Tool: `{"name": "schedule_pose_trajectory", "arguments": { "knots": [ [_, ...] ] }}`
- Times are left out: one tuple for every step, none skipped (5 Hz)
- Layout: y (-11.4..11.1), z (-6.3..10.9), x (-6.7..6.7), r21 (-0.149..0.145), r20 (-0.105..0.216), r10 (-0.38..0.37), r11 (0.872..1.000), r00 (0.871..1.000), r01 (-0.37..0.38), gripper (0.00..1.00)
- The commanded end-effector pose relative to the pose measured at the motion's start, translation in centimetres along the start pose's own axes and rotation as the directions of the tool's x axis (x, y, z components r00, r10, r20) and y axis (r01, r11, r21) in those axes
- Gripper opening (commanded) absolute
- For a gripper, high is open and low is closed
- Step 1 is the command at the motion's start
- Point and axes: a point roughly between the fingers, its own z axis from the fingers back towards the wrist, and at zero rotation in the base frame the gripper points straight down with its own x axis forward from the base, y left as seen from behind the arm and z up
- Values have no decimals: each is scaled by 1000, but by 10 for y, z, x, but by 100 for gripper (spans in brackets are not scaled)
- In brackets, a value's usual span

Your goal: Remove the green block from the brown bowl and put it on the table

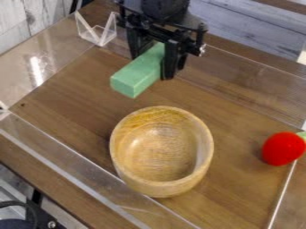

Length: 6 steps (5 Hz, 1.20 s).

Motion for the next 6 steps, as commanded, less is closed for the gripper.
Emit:
{"name": "schedule_pose_trajectory", "arguments": {
  "knots": [
    [16, 20, 1, 4, 53, 66, 998, 996, -67, 0],
    [36, 26, -4, 8, 54, 140, 990, 989, -141, 0],
    [69, 21, -7, 9, 50, 146, 989, 988, -146, 0],
    [104, 14, -15, 16, 44, 141, 990, 989, -142, 0],
    [108, 1, -10, 12, 32, 98, 995, 995, -99, 0],
    [111, -13, -2, 6, 19, 46, 999, 999, -46, 0]
  ]
}}
